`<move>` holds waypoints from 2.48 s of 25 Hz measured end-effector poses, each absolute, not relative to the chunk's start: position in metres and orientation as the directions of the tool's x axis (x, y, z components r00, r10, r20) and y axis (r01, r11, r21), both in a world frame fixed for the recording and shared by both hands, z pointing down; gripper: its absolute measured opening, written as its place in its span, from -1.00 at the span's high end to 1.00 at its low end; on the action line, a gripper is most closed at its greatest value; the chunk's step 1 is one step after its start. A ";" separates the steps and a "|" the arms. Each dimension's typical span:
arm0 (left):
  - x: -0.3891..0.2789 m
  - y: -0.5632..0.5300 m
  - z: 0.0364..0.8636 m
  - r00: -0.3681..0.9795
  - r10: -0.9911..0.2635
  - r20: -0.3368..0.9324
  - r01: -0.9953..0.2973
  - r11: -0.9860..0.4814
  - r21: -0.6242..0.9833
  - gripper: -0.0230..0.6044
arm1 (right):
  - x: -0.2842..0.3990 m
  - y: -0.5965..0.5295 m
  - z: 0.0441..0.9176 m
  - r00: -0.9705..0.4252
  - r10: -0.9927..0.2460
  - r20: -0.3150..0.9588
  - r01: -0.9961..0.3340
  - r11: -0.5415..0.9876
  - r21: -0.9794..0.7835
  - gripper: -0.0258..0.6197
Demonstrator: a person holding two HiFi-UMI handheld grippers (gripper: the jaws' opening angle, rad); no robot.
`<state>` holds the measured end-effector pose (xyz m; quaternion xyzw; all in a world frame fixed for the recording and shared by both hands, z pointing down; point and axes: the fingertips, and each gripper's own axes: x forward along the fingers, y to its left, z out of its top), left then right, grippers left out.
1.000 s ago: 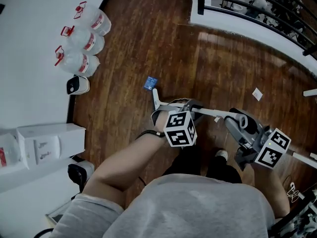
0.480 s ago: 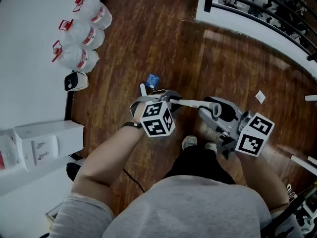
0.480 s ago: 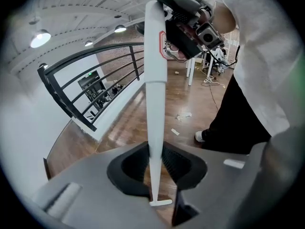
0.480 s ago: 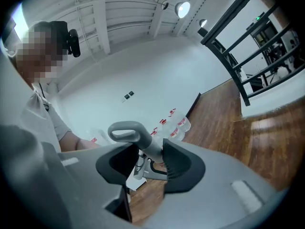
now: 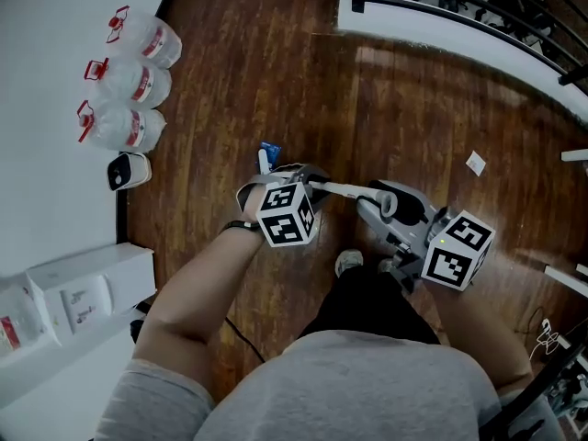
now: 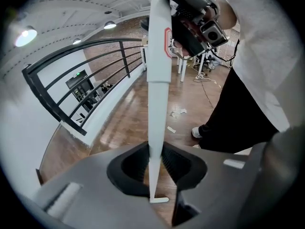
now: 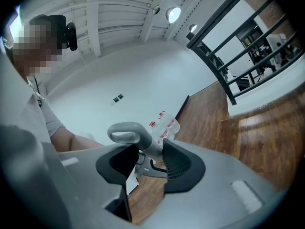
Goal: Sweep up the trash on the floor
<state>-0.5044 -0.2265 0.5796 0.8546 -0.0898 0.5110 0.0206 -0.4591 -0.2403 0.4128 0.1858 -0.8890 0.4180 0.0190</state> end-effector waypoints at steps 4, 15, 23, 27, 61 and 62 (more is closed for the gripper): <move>-0.477 -0.231 0.588 0.478 -0.090 0.874 -0.120 -0.992 -0.037 0.68 | -0.429 -0.247 0.423 -0.906 -0.368 0.207 -0.388 0.529 -0.755 0.44; -0.364 -0.219 0.585 0.535 -0.024 0.844 -0.023 -1.000 -0.014 0.67 | -0.317 -0.235 0.418 -0.839 -0.491 0.233 -0.473 0.448 -0.759 0.45; -0.237 -0.183 0.568 0.593 0.034 0.804 0.065 -0.998 -0.007 0.67 | -0.198 -0.198 0.397 -0.773 -0.582 0.254 -0.543 0.399 -0.738 0.45; -0.159 -0.155 0.559 0.625 0.070 0.777 0.114 -0.993 -0.002 0.67 | -0.123 -0.169 0.386 -0.727 -0.632 0.268 -0.582 0.360 -0.729 0.45; 0.102 -0.008 0.515 0.635 0.196 0.748 0.342 -0.939 -0.044 0.67 | 0.128 -0.016 0.336 -0.602 -0.750 0.276 -0.709 0.342 -0.617 0.49; 0.093 -0.007 0.512 0.639 0.183 0.747 0.328 -0.943 -0.050 0.67 | 0.119 -0.014 0.334 -0.612 -0.744 0.268 -0.700 0.351 -0.622 0.48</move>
